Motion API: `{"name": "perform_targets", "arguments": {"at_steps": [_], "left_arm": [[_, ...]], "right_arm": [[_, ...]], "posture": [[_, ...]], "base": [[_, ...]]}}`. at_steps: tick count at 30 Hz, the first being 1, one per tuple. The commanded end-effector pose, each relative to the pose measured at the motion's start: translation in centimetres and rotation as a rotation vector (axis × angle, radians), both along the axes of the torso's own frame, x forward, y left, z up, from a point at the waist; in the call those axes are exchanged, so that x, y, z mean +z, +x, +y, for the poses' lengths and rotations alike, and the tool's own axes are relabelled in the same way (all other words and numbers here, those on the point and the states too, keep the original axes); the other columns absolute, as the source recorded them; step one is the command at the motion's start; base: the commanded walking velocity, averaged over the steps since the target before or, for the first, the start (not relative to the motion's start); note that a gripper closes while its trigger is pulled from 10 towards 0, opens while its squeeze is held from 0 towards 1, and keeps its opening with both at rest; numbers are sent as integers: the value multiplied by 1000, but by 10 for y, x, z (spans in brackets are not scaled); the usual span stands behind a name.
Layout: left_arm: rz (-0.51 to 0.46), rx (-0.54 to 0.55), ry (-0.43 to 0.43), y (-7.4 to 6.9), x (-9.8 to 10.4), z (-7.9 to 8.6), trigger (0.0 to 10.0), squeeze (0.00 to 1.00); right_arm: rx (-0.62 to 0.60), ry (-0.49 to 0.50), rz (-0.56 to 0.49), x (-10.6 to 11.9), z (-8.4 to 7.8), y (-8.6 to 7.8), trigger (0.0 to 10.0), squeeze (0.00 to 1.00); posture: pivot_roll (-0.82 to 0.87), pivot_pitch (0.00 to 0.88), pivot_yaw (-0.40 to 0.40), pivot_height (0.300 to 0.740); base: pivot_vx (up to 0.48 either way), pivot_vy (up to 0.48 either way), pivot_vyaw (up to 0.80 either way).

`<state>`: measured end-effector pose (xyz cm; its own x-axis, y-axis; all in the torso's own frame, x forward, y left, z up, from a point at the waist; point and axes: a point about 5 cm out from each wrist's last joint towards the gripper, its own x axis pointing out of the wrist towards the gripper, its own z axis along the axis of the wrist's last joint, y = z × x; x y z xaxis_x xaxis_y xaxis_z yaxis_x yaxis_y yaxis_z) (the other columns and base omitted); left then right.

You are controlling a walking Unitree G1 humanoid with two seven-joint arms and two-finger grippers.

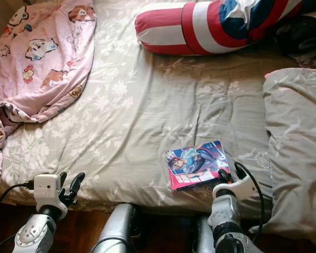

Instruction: Clean up the room

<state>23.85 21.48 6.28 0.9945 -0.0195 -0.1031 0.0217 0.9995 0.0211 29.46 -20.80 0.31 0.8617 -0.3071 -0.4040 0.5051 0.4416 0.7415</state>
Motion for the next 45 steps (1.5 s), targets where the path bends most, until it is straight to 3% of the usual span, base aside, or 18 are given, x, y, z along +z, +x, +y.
{"name": "perform_targets", "arguments": {"at_steps": [1,27,28,29,31,38,39,40,41,45], "left_arm": [[54,2,34,-10,-7,6,10000,0],[77,-22,55,-13,-7,4,10000,0],[77,-20,56,-12,-7,5,10000,0],[76,-17,57,-12,-6,6,10000,0],[76,-16,58,-13,-6,6,10000,0],[77,-18,60,-13,-6,6,10000,0],[77,-18,60,-13,-6,5,10000,0],[76,-17,59,-13,-6,5,10000,0],[76,-17,59,-13,-6,5,10000,0],[72,-18,57,-12,-6,4,10000,0]], "right_arm": [[-90,73,63,-19,0,-20,10000,0],[-88,108,117,-30,4,-30,10000,8],[-91,110,122,-31,4,-31,10000,43],[-97,114,128,-32,4,-33,10000,639],[-96,114,134,-33,4,-34,10000,678],[-108,118,167,-37,3,-39,10000,620],[-114,118,181,-39,3,-41,10000,239],[-116,118,184,-39,2,-41,10000,239],[-115,118,184,-39,2,-41,10000,0],[-107,110,177,-37,2,-39,10000,0]], "posture": [[217,376,177,657],[218,380,184,657],[218,380,185,657],[218,380,184,657],[219,380,184,657],[217,377,184,657],[217,377,184,657],[217,377,184,657],[219,374,184,657],[214,371,182,657]], "base": [[0,0,0],[0,0,0],[0,0,0],[0,0,0],[0,0,0],[0,0,0],[0,0,0],[0,0,0],[0,0,0],[0,0,0]]}}
